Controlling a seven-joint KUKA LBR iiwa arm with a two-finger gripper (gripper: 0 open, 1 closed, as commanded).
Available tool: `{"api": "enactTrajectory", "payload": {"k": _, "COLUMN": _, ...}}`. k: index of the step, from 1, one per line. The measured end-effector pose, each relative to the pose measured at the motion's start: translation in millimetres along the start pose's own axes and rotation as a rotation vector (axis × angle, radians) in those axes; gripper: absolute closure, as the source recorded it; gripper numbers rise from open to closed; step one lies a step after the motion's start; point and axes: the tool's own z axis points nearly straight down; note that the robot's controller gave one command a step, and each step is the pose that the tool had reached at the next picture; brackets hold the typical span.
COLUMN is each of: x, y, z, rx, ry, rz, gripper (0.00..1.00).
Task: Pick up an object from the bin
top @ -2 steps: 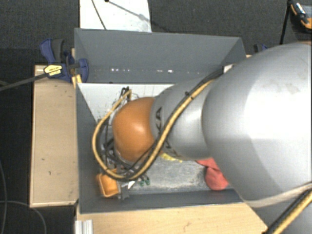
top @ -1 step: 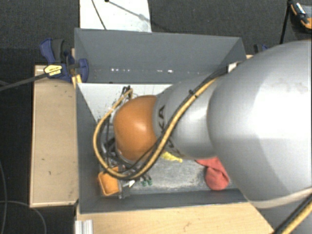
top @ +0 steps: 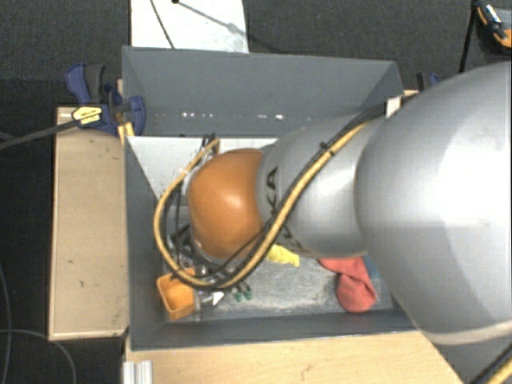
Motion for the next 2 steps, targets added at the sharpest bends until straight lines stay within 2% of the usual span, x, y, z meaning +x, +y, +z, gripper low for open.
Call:
{"api": "enactTrajectory", "payload": {"k": 1, "x": -2.5, "y": 0.2, "z": -10.8, "rx": -0.001, "ry": -0.009, "rz": 0.001, "gripper": 1.0}}
{"api": "enactTrajectory", "payload": {"k": 2, "x": -2.4, "y": 0.5, "z": -16.8, "rx": -0.002, "ry": -0.009, "rz": 0.002, "gripper": 1.0}}
